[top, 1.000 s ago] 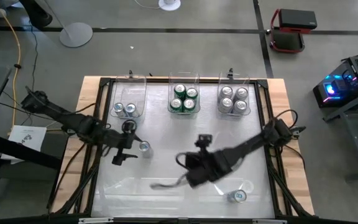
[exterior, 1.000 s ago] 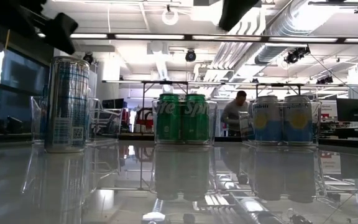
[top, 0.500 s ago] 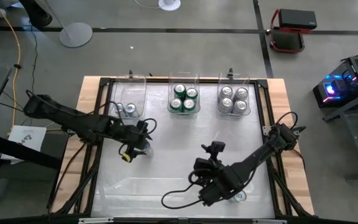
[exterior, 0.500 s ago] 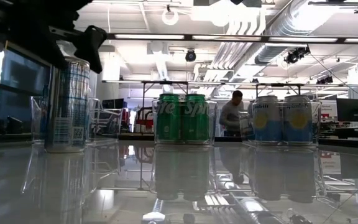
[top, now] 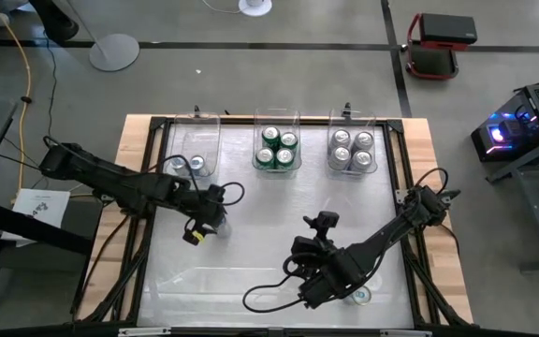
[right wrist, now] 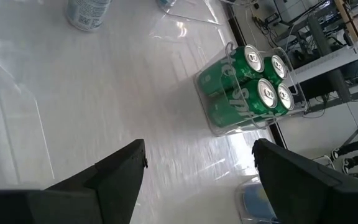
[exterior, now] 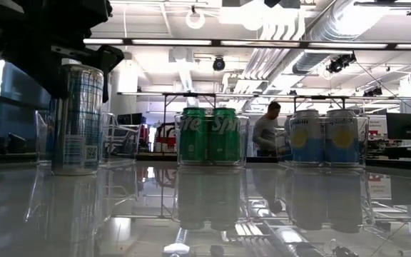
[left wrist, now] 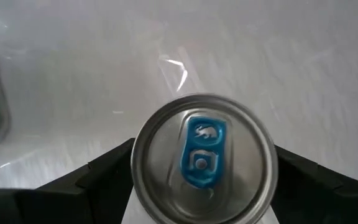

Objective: Sort soda cans
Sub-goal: Put the left blue can into the left transparent bin

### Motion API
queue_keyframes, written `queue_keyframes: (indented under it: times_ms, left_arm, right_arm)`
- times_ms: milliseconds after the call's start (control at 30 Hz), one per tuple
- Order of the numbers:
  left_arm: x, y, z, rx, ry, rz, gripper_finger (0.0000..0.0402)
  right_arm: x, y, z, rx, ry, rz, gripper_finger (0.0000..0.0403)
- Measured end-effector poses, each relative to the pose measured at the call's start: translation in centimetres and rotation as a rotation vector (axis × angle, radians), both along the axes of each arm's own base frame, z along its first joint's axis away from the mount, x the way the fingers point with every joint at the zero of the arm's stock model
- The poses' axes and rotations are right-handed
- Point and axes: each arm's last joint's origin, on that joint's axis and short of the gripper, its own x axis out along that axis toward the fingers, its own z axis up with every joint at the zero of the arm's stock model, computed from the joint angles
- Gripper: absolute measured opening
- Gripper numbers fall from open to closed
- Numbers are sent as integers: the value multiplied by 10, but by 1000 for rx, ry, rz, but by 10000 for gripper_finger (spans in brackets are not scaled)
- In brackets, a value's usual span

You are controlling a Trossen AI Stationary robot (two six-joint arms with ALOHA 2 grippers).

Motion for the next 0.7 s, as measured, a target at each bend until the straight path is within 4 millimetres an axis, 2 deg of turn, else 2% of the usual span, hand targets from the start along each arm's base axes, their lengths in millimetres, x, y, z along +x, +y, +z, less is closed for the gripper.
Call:
queue_keyframes:
  times_ms: [167, 433, 567, 700]
  left_arm:
    - [0, -1, 0, -74, 11, 30, 276]
    - [0, -1, 0, -153, 26, 178, 225]
    - [0, 1, 0, -218, 33, 404, 225]
    - [-11, 4, 1, -293, 97, 734, 225]
  right_arm:
    - [0, 0, 0, -1, 0, 0, 291]
    - [0, 0, 0, -6, -4, 0, 291]
    - [0, 0, 0, -9, 0, 1, 291]
    - [-2, -2, 0, -29, 19, 1, 291]
